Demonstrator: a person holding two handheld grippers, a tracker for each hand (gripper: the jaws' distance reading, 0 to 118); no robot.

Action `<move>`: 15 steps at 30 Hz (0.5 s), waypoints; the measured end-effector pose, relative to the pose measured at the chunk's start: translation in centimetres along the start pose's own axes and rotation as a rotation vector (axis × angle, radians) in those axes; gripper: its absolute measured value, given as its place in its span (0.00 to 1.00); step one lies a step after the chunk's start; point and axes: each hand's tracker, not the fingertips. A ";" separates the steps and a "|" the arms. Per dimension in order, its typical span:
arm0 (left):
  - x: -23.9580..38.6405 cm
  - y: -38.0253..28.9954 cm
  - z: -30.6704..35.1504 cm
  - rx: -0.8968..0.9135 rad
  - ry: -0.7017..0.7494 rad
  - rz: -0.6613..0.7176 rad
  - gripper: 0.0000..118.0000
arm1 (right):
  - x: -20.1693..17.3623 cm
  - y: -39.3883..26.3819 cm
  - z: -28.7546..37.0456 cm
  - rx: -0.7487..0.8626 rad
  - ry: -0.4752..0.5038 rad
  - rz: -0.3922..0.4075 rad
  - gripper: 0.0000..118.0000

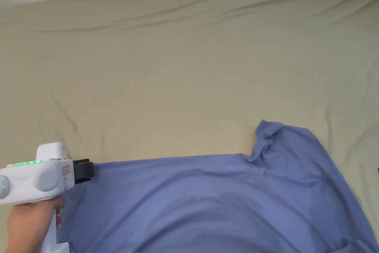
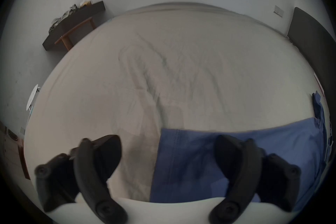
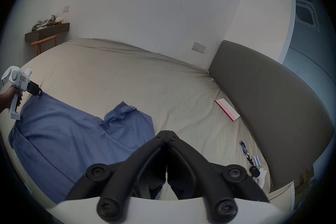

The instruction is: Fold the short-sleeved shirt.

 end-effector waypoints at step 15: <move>4.0 -1.1 10.9 0.204 -0.047 -0.207 0.02 | -0.2 2.8 -5.0 -0.076 0.132 -0.016 0.17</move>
